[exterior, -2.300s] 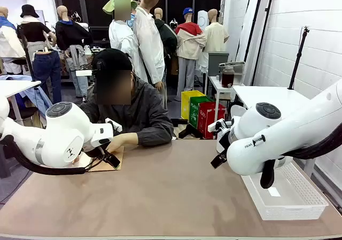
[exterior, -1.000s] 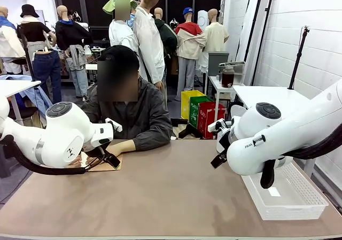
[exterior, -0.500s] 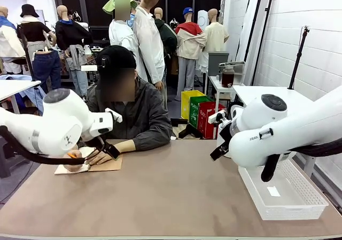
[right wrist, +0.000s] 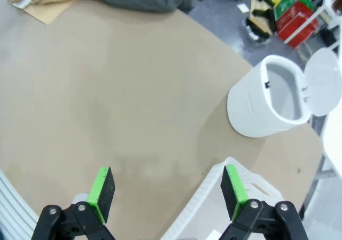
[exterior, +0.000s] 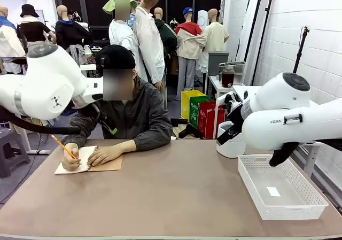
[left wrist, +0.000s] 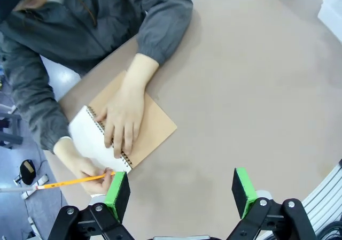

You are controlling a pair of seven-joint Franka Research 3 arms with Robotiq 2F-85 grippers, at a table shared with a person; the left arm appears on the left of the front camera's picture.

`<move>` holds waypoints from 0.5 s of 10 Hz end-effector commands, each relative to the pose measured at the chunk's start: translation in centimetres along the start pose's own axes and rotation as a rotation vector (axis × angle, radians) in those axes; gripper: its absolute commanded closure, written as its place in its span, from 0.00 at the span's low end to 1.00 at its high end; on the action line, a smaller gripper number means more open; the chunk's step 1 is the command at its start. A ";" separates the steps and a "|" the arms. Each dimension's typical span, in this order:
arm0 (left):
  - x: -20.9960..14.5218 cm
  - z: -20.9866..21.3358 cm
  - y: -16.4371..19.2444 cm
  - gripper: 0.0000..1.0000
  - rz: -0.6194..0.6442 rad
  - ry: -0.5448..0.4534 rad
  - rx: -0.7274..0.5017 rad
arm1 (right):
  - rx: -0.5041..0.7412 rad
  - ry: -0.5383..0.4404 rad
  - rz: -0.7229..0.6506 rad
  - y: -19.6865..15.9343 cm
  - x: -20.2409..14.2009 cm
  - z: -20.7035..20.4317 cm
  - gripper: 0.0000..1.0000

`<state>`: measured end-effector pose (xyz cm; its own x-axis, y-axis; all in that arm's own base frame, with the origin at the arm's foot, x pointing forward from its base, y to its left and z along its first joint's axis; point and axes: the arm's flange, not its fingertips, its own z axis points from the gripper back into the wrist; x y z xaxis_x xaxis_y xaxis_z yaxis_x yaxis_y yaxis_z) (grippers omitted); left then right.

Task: Sort the paper based on its condition.
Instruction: If a person hands you a paper, place it in the Organizing basket , and if it's crumpled, put it in the Trash can.

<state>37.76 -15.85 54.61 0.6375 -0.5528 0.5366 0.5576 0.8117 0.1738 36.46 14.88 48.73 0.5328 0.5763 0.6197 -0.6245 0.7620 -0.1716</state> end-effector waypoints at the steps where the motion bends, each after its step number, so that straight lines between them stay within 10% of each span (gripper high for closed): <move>1: 0.0 1.0 0.6 0.00 0.019 -0.031 -0.008 | 0.040 -0.039 0.033 -0.5 0.0 2.2 0.00; 5: 0.5 2.2 1.4 0.00 0.053 -0.074 -0.002 | -0.009 -0.087 0.042 -0.8 2.4 5.9 0.00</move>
<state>37.49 -14.77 56.82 0.6294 -0.5109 0.5856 0.5294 0.8335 0.1581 34.45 13.96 54.88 0.4602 0.5628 0.6867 -0.6273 0.7534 -0.1970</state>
